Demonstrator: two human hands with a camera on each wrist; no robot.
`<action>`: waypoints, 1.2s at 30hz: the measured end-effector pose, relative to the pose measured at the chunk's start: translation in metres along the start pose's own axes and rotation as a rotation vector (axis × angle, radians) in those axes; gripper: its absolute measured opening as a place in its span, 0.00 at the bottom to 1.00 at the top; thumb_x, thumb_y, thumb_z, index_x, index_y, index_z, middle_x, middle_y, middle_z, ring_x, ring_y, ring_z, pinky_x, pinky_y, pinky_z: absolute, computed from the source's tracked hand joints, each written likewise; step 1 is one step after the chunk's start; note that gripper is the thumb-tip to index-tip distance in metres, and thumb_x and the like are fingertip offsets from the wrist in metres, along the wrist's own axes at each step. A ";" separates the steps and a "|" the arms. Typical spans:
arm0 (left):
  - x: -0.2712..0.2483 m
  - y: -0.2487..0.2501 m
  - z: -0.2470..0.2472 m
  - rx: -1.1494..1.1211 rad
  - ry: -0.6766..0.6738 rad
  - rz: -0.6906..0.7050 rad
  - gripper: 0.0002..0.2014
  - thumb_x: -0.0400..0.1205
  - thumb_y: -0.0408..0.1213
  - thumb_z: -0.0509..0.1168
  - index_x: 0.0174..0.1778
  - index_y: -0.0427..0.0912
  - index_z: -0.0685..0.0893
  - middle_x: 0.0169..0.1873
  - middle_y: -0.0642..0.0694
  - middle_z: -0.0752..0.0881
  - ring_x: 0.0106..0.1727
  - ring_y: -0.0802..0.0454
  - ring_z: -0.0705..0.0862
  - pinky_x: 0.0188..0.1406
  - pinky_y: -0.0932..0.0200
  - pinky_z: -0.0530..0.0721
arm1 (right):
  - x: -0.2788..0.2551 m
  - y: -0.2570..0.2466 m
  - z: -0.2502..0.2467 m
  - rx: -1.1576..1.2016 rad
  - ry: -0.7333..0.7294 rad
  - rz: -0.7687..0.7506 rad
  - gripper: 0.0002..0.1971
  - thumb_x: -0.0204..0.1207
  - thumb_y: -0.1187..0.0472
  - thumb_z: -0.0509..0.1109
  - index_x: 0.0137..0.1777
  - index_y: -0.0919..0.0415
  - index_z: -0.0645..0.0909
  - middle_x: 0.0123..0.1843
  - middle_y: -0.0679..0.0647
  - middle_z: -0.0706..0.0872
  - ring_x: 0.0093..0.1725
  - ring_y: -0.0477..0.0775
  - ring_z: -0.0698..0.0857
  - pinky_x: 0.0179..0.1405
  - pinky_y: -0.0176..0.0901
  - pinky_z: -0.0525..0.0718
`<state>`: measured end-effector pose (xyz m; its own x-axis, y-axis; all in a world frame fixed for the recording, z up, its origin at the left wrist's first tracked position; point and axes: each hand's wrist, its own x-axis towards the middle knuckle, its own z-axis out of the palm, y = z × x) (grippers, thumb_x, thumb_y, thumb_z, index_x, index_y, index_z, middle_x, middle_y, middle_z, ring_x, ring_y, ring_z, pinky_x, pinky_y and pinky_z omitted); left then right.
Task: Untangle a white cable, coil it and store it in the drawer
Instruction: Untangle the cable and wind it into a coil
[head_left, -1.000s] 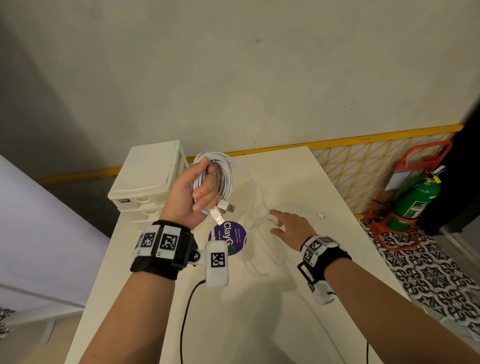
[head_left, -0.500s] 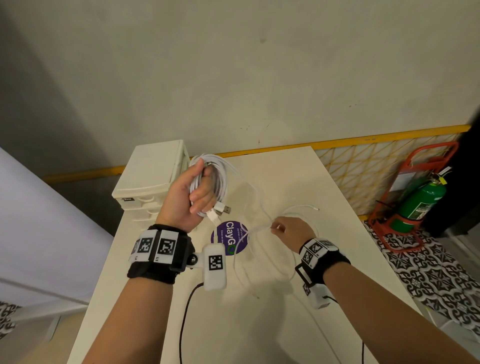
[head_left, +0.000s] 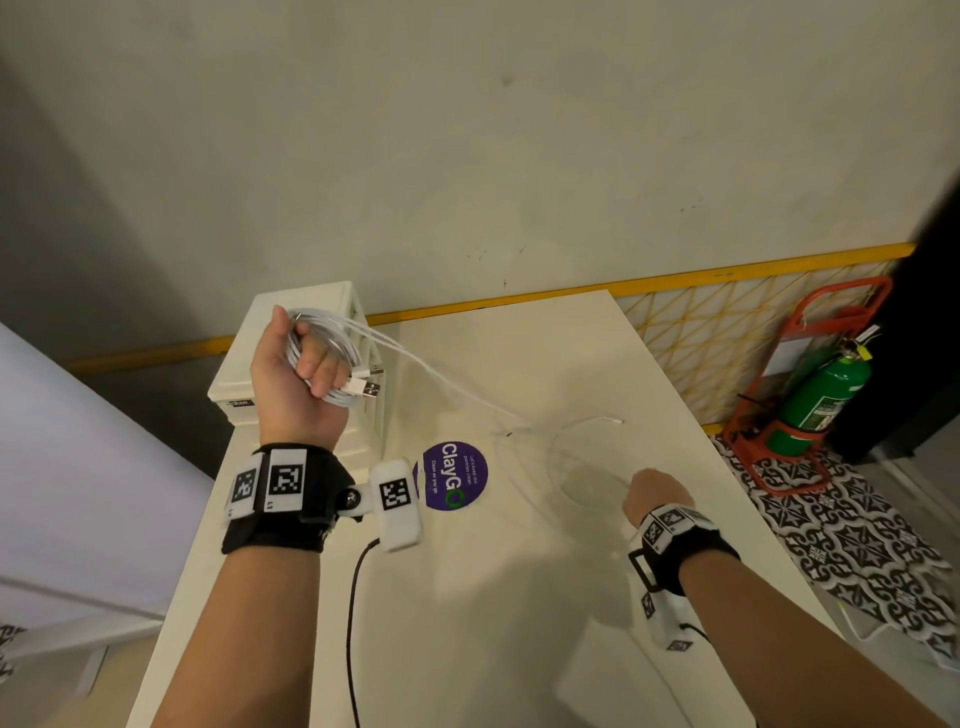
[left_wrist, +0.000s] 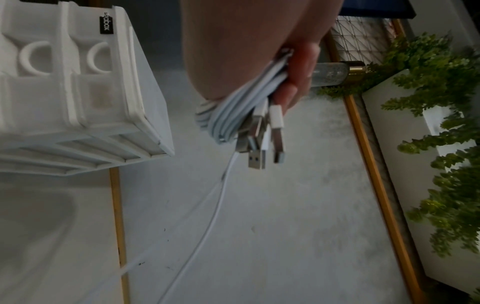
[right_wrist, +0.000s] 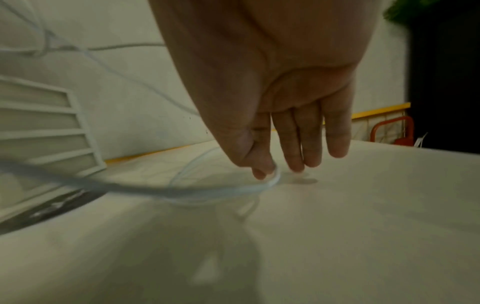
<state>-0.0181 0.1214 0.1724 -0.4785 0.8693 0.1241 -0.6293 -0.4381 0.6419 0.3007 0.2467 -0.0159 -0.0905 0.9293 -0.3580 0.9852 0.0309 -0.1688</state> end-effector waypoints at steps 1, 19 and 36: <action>0.001 0.001 0.000 0.006 0.020 0.009 0.17 0.86 0.48 0.53 0.33 0.46 0.73 0.12 0.54 0.69 0.11 0.59 0.67 0.13 0.68 0.67 | -0.001 0.002 0.000 -0.020 0.000 0.005 0.12 0.80 0.59 0.60 0.49 0.66 0.82 0.53 0.61 0.88 0.54 0.62 0.85 0.47 0.46 0.81; -0.005 -0.033 0.026 0.176 -0.262 -0.336 0.17 0.86 0.46 0.51 0.34 0.42 0.74 0.09 0.54 0.69 0.07 0.61 0.65 0.10 0.65 0.56 | -0.032 -0.098 -0.061 0.721 0.188 -0.639 0.31 0.76 0.49 0.67 0.77 0.56 0.63 0.75 0.56 0.72 0.75 0.53 0.71 0.75 0.49 0.69; -0.009 -0.036 0.054 -0.113 -0.305 -0.126 0.13 0.81 0.49 0.57 0.40 0.42 0.73 0.18 0.54 0.72 0.17 0.61 0.70 0.21 0.67 0.70 | -0.059 -0.131 -0.044 0.725 -0.073 -0.840 0.06 0.79 0.58 0.63 0.52 0.56 0.80 0.29 0.44 0.79 0.28 0.39 0.78 0.35 0.32 0.78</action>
<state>0.0422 0.1422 0.1892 -0.1984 0.9392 0.2801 -0.7439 -0.3304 0.5809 0.1832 0.2043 0.0682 -0.7209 0.6892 0.0727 0.2902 0.3955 -0.8714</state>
